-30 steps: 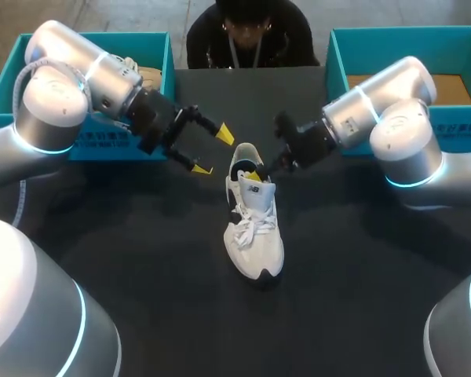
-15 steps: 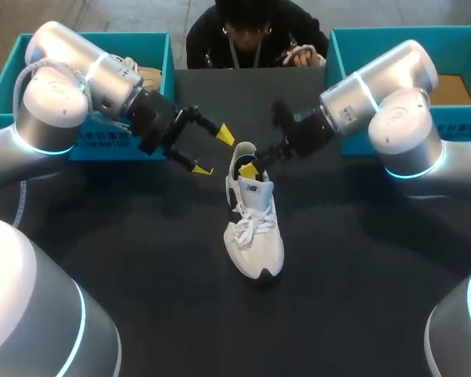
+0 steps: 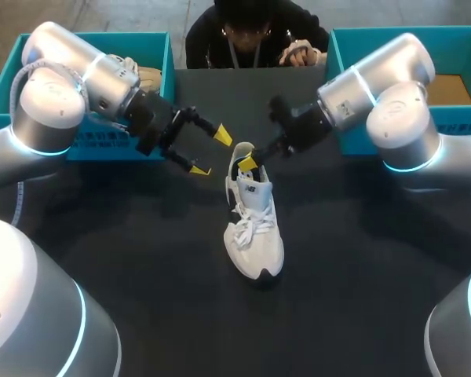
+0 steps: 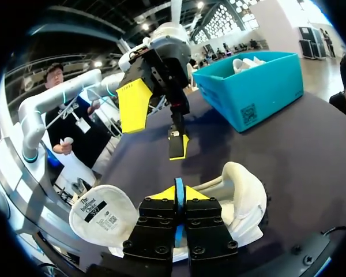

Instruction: Take the shoe out of the shoebox, open the shoe tongue, remove and reinsert the insole, then place the shoe into the shoebox

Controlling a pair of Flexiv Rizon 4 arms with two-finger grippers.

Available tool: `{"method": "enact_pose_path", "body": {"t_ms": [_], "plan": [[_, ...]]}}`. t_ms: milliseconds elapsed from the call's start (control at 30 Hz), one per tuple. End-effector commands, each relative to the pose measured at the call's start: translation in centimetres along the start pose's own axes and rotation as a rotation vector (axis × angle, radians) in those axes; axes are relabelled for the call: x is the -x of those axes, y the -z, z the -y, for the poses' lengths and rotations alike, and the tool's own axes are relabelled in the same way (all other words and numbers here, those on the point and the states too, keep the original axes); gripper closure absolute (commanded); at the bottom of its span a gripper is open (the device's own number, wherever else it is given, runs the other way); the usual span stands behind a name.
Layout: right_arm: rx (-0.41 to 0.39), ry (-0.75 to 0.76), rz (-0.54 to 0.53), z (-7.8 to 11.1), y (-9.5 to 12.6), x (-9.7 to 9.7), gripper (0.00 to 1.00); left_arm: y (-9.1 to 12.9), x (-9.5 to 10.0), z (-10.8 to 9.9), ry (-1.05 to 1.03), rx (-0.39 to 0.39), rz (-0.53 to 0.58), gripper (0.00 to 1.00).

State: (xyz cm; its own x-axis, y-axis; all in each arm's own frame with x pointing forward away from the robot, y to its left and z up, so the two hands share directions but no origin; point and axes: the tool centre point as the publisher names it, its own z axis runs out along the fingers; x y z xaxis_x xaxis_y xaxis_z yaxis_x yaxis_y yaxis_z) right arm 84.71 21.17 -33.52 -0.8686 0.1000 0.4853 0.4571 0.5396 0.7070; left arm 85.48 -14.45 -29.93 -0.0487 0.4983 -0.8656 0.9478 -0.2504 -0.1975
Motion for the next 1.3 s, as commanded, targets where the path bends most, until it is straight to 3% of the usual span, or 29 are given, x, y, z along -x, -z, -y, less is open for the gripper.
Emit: {"method": "enact_pose_path", "body": {"t_ms": [33, 267, 367, 467, 1300], "plan": [[-0.02, -0.009, -0.018, -0.1, -1.1, 0.6, 1.0, 0.1, 0.1, 0.3, 0.0, 0.003, -0.005, 0.0], [-0.037, -0.04, -0.019, 0.8, -1.7, -0.1, 1.0, -0.1, 0.2, 0.3, -0.006, -0.002, -0.004, 0.0], [-0.032, -0.033, -0.004, 0.6, -1.4, -0.3, 0.76, -0.2, 0.1, 0.3, -0.006, -0.005, -0.003, 0.0], [-0.038, -0.021, 0.005, 0.1, -1.2, -0.4, 0.67, -0.3, 0.1, 0.3, -0.006, -0.006, -0.003, 0.0], [-0.032, 0.084, 0.063, -3.2, 0.4, -1.0, 0.59, -0.3, -0.1, 0.6, -0.001, -0.003, 0.001, 0.0]]}}
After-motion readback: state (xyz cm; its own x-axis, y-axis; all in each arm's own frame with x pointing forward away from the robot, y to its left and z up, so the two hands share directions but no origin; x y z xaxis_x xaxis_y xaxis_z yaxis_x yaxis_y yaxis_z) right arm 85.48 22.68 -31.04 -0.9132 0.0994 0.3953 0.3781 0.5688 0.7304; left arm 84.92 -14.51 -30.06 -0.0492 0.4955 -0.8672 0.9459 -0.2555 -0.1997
